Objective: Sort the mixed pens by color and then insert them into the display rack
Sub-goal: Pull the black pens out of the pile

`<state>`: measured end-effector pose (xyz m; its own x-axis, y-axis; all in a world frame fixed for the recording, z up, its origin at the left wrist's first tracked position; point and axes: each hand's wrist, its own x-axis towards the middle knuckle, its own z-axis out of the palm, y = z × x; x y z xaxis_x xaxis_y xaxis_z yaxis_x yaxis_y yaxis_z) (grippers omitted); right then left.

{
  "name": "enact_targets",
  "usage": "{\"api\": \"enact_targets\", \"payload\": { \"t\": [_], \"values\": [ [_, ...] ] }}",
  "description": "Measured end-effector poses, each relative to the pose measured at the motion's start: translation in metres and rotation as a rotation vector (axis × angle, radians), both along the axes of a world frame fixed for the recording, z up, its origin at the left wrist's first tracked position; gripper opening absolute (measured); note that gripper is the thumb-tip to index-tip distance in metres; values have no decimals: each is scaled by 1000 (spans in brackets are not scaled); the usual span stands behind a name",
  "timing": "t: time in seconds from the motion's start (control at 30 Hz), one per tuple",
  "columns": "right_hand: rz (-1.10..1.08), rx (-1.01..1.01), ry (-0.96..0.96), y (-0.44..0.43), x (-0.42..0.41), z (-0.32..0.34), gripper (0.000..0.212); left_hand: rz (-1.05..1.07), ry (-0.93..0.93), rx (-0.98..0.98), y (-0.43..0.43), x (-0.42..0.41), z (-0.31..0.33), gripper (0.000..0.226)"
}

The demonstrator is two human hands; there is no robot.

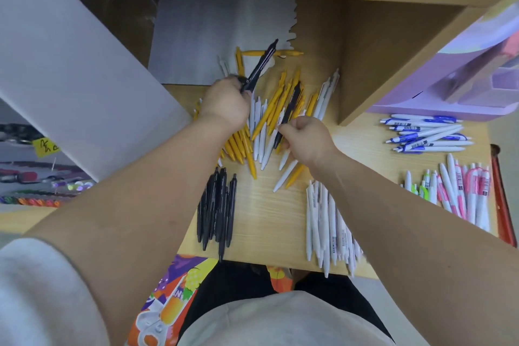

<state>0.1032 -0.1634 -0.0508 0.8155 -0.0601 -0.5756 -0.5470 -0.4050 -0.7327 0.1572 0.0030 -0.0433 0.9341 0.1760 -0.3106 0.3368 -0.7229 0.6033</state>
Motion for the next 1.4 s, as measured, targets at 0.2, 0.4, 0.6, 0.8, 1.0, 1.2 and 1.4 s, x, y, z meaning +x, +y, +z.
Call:
{"api": "enact_targets", "payload": {
  "t": [0.2, 0.4, 0.6, 0.8, 1.0, 1.2, 1.4],
  "values": [
    [37, -10, 19, -16, -10, 10, 26, 11, -57, -7, -6, -3, 9, 27],
    [104, -36, 24, -28, -19, 19, 25, -160, -197, 112, -6, -18, 34, 21],
    [222, -11, 108, -34, -42, 21, 26, 23, -102, -67, 3, -70, 52, 8],
    [424, 35, 167, -18, -79, 11, 20, 351, 44, -229, 18, -193, 32, 10],
    [581, -13, 207, 12, -109, -2, 26, 588, 36, -154, 24, -267, 7, 10],
    [499, -70, 207, 34, -115, -10, 19, 522, 65, -36, 38, -250, -15, 9],
    [522, -136, 200, 49, -118, -24, 25, 315, 152, 104, 53, -228, -28, 10]
  ]
}}
